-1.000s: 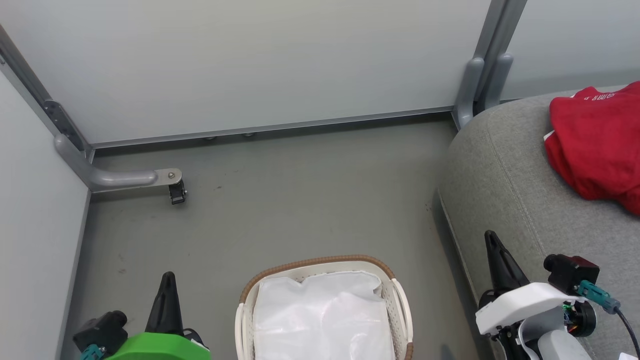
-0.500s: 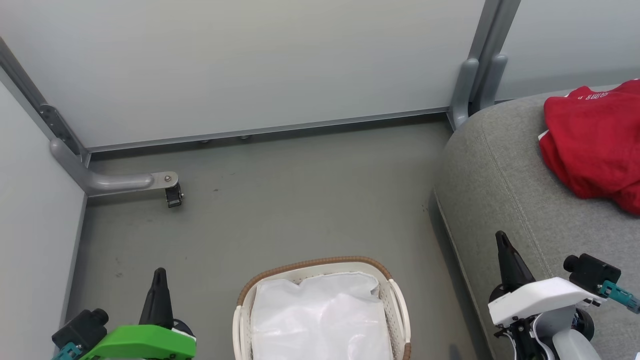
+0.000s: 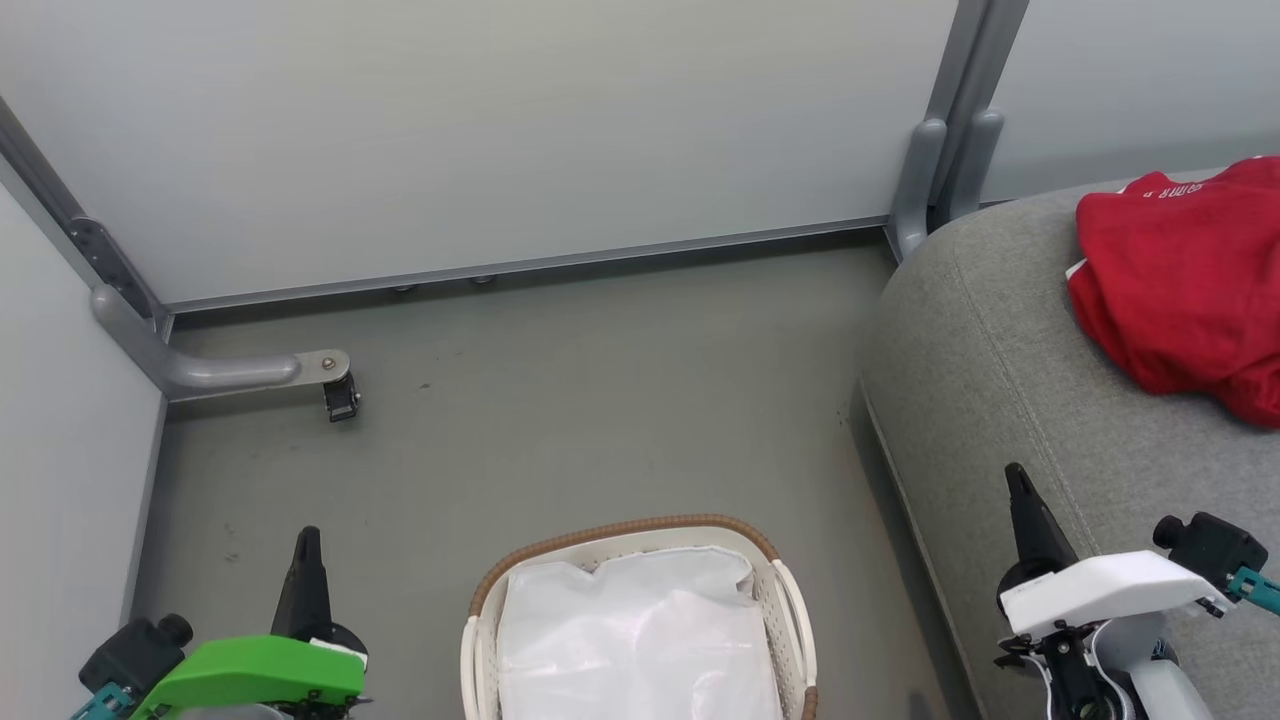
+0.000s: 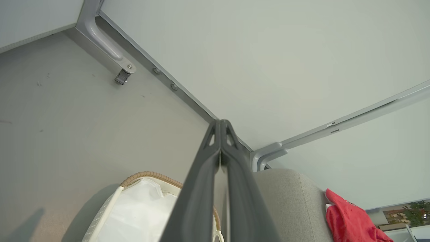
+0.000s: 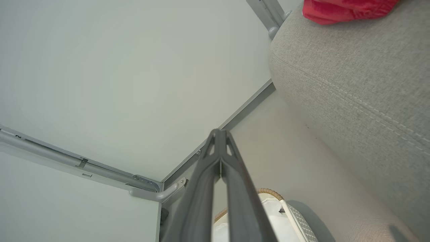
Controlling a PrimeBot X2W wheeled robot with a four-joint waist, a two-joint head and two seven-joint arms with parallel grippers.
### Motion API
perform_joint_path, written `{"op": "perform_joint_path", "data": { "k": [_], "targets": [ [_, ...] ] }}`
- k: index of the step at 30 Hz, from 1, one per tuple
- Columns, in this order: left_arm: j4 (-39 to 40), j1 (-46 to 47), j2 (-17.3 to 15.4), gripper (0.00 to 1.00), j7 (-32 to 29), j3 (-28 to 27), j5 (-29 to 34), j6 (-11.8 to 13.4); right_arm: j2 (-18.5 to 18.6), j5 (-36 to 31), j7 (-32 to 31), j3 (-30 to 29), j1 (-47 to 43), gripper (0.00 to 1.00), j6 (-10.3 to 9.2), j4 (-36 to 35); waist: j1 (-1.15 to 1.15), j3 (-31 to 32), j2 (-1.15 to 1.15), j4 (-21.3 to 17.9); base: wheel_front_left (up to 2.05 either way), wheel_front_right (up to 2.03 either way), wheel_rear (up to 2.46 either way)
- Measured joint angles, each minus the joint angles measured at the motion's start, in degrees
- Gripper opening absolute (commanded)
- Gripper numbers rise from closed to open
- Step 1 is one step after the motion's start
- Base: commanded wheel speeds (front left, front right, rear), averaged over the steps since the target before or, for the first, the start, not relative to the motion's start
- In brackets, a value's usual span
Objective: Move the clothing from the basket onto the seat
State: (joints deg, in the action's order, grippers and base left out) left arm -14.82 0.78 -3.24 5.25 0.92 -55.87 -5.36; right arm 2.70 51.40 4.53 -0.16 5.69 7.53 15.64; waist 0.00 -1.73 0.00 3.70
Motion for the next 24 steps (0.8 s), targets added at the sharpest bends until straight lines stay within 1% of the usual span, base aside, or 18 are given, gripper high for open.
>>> {"op": "perform_joint_path", "data": {
  "k": [24],
  "targets": [
    [0.3,1.9,-0.1,0.00,-4.1,-2.3,-13.8,-0.7,0.1,15.3,-3.9,-2.2,0.0,0.00,0.00,-0.5,0.00,0.5,0.00,-1.1,0.00,0.00,0.00]
  ]
}}
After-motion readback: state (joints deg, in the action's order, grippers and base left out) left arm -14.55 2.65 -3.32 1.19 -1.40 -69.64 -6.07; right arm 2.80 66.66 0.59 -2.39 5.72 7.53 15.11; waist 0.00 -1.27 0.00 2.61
